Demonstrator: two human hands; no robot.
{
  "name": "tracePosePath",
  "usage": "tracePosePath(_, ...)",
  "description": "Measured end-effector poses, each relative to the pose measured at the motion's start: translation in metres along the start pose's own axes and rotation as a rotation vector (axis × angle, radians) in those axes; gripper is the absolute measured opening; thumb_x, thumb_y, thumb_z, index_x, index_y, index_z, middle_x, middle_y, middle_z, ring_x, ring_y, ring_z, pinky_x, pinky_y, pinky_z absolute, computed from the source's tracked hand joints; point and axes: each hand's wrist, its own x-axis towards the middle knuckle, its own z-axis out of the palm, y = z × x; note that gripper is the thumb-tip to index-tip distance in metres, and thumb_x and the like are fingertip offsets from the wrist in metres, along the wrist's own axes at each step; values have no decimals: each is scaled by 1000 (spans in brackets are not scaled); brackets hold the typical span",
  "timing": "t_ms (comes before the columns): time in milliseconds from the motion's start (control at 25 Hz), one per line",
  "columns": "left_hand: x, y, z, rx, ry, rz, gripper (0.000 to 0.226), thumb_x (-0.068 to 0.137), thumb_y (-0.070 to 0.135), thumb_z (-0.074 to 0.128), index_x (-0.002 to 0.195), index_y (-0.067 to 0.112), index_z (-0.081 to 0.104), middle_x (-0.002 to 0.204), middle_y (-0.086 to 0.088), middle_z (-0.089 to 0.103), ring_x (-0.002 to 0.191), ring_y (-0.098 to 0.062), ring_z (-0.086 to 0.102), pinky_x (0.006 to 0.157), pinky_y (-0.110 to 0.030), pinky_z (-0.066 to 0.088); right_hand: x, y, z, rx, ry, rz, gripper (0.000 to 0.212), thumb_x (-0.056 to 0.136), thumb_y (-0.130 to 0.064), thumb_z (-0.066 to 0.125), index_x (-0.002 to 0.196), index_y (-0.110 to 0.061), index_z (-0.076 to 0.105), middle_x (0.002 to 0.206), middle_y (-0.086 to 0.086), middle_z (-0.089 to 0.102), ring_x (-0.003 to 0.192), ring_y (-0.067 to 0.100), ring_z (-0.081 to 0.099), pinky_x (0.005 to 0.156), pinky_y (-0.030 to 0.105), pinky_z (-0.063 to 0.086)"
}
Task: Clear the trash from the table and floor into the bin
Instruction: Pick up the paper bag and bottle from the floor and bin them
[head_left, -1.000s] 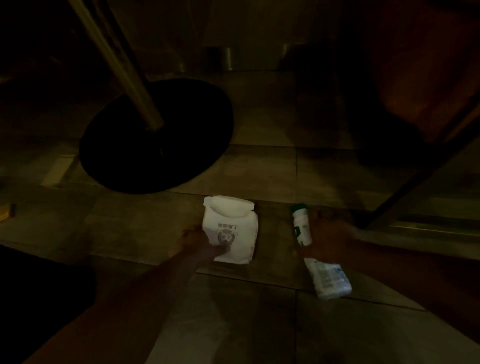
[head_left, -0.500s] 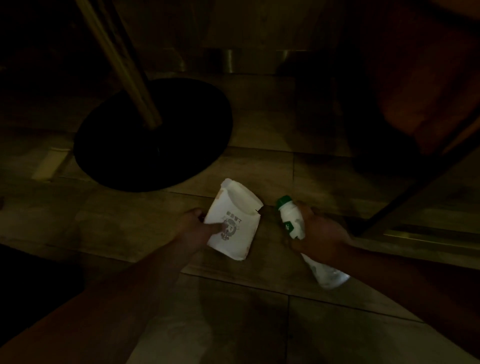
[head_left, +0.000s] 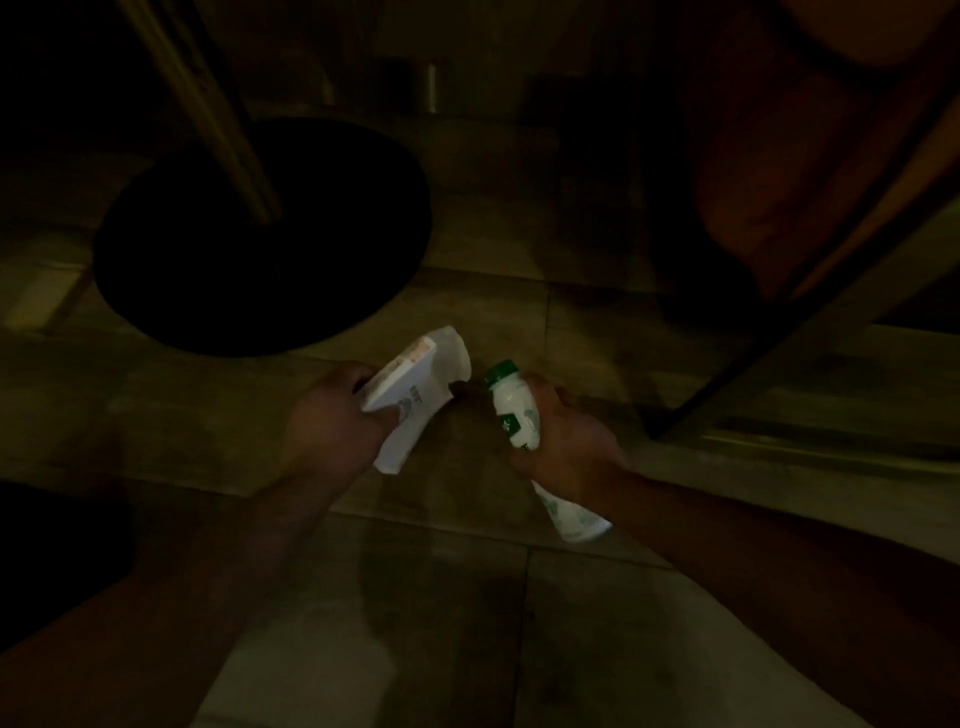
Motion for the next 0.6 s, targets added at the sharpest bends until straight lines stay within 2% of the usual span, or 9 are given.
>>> tracePosePath(120,-37,21,-14,177,-8,124,43,75,29,73,115,19,59,105,-7,67,86,-26,66,62,-28,41,-47,-8,-5,27,-81,76,91,79,-49,67,148,-29,11,145,10,44,121,30,55,98,48,49)
tracePosePath(280,-84,48,-53,310,-102,140,38,76,28,73,110,20,59,104,-4,66,84,-21,66,60,-31,51,-115,-18,-27,-6,-80,119,91,79,-42,70,148,-31,12,141,9,46,117,28,56,88,48,55)
tracePosePath(480,-137,95,-121,361,-188,160,38,72,30,75,105,21,59,97,-2,67,73,-19,66,52,-22,39,-202,-49,-85,34,-98,204,92,76,-43,71,148,-30,14,135,8,50,110,26,59,83,46,57)
tracePosePath(600,-164,132,-169,356,-263,139,36,74,32,73,105,20,60,96,-3,67,73,-20,65,53,-25,43,-245,-82,-132,9,-103,242,93,76,-45,71,148,-28,16,134,7,52,110,25,60,83,43,57)
